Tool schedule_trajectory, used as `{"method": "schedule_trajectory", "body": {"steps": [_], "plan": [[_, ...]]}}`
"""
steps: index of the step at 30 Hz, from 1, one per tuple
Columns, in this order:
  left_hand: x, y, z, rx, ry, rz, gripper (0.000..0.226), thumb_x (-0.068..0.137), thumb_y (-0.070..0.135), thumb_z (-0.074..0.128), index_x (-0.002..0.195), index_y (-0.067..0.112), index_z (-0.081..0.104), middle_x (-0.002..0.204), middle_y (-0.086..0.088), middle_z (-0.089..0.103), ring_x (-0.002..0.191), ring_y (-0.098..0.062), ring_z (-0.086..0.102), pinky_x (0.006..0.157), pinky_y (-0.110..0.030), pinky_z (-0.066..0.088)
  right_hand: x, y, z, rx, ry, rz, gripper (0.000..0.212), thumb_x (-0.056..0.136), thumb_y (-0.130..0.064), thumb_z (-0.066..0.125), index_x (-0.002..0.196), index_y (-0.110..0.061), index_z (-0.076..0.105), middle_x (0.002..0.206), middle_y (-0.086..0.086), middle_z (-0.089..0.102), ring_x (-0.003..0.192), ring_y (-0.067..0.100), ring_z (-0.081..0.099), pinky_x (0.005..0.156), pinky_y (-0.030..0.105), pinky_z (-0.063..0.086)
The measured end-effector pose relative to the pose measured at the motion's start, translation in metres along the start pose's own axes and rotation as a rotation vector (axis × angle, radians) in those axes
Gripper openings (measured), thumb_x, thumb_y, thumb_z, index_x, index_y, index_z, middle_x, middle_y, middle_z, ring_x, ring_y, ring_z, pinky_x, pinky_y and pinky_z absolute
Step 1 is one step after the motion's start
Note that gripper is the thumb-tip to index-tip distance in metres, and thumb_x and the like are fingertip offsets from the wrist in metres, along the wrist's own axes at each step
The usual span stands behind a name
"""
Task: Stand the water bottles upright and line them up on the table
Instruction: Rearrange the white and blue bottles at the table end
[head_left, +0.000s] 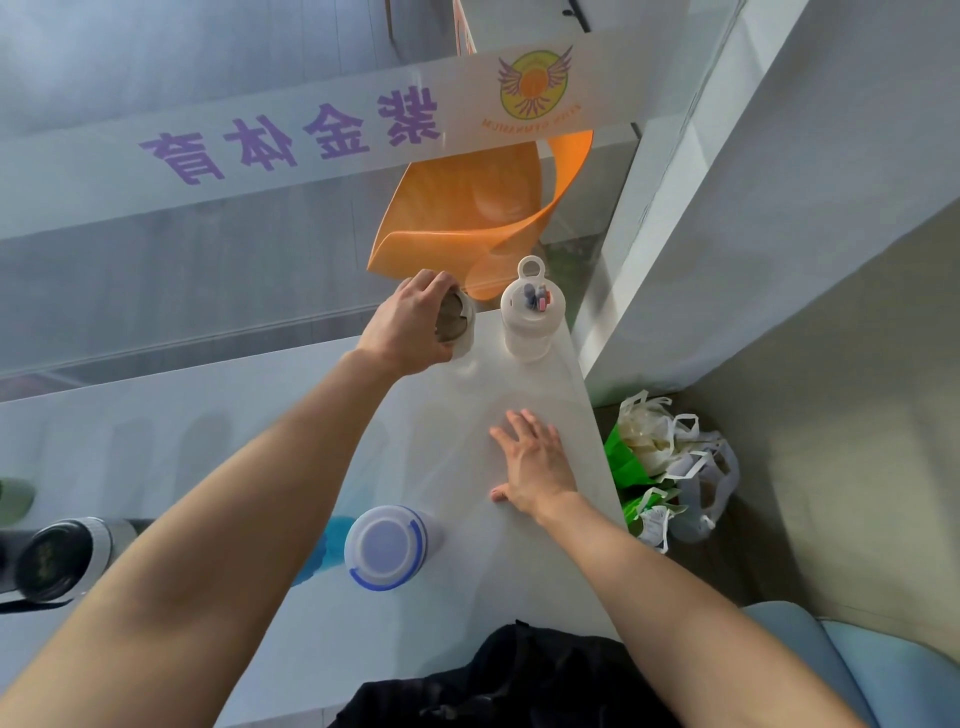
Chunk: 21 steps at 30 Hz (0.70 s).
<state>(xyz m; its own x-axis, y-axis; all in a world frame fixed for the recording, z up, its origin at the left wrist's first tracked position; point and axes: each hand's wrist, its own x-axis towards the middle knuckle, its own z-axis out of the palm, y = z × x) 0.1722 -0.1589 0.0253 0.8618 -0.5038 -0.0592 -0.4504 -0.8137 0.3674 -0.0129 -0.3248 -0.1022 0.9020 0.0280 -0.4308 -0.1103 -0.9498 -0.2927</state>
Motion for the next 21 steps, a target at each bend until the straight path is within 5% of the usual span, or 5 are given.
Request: {"method": "schedule_trajectory", "body": {"steps": [8, 11, 15, 21], "plan": [[-0.011, -0.002, -0.012, 0.025, -0.074, -0.009, 0.109, 0.072, 0.040, 0.100, 0.160, 0.022, 0.038, 0.163, -0.005, 0.042, 0.140, -0.035, 0.052, 0.106, -0.053, 0.057, 0.000, -0.003, -0.011, -0.047, -0.040, 0.006, 0.095, 0.088, -0.054, 0.082, 0.166, -0.031, 0.033, 0.178, 0.003, 0.015, 0.166, 0.028, 0.007, 0.131, 0.054, 0.019], [-0.040, -0.011, -0.029, 0.007, 0.006, -0.039, 0.088, 0.085, 0.042, 0.091, 0.157, 0.020, 0.045, 0.159, -0.006, 0.050, 0.133, -0.035, 0.059, 0.101, -0.052, 0.058, -0.003, -0.007, -0.026, 0.040, -0.076, 0.013, 0.067, 0.104, -0.056, 0.058, 0.163, -0.028, 0.043, 0.175, 0.005, 0.027, 0.163, 0.029, 0.022, 0.128, 0.050, 0.029], [-0.108, -0.038, -0.049, 0.014, 0.089, -0.154, 0.045, 0.102, 0.035, 0.073, 0.143, 0.019, 0.064, 0.144, -0.006, 0.066, 0.121, -0.030, 0.068, 0.099, -0.046, 0.059, -0.030, -0.028, -0.046, 0.385, 0.214, -0.197, 0.034, 0.113, -0.036, 0.048, 0.131, -0.018, 0.070, 0.130, 0.005, 0.068, 0.117, 0.027, 0.067, 0.102, 0.041, 0.052], [-0.208, -0.065, -0.051, -0.030, 0.005, -0.287, 0.030, 0.112, 0.033, 0.053, 0.131, 0.022, 0.073, 0.129, -0.002, 0.074, 0.108, -0.022, 0.069, 0.097, -0.041, 0.056, -0.079, -0.088, -0.064, 0.429, 0.248, -0.460, 0.062, 0.105, -0.069, 0.047, 0.141, -0.020, 0.061, 0.136, -0.001, 0.063, 0.114, 0.013, 0.066, 0.095, 0.038, 0.059]]}}
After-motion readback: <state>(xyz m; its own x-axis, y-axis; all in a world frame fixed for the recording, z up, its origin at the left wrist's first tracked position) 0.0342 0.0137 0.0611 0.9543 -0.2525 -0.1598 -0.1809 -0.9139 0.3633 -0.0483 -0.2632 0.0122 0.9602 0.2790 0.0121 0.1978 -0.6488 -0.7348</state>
